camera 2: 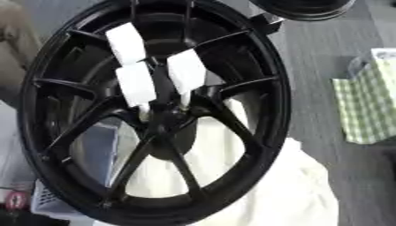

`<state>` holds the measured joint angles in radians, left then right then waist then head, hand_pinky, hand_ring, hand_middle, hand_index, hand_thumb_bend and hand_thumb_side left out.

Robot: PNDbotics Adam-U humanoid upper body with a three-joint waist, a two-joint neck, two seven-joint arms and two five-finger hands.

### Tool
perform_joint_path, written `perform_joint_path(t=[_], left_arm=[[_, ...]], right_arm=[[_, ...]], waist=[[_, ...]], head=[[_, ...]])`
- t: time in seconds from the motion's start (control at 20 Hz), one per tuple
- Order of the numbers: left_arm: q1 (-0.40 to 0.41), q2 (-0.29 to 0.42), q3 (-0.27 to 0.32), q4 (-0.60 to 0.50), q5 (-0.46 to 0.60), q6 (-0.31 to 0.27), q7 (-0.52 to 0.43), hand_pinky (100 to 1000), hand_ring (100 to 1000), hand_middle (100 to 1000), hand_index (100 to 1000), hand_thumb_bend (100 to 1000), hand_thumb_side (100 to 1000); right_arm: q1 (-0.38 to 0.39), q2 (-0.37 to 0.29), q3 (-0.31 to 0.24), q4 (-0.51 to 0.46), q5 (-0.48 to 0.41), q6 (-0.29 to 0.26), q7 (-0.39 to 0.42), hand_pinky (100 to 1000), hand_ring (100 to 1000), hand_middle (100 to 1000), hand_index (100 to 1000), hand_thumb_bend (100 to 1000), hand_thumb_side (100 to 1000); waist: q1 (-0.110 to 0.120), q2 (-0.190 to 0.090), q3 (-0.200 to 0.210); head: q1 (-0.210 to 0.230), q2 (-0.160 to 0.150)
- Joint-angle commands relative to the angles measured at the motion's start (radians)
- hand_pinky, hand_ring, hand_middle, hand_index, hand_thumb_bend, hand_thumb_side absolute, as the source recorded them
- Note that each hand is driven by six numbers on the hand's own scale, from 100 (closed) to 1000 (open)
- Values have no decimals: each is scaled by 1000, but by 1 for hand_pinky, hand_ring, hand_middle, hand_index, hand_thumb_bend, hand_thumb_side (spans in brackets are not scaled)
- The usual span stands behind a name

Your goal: Pull the pin out of the wheel hub.

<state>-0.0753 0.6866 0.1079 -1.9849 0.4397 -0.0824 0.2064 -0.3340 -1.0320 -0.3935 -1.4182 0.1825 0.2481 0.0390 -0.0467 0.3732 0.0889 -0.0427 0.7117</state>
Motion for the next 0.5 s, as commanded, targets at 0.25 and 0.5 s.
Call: perform_joint_path(t=[0.25, 0.5], left_arm=[[-26, 21, -1, -15, 6, -11, -3, 854, 874, 767, 802, 178, 900], [-39, 22, -5, -15, 2, -19, 2, 852, 871, 766, 801, 176, 897]], right_arm=[[-64, 14, 75, -192, -111, -37, -113, 699, 714, 605, 740, 100, 547], [-75, 42, 138, -273, -188, -44, -189, 686, 701, 587, 726, 100, 531]], waist=[[1, -22, 12], [0, -17, 22]], head=[[-14, 3], [-20, 1]])
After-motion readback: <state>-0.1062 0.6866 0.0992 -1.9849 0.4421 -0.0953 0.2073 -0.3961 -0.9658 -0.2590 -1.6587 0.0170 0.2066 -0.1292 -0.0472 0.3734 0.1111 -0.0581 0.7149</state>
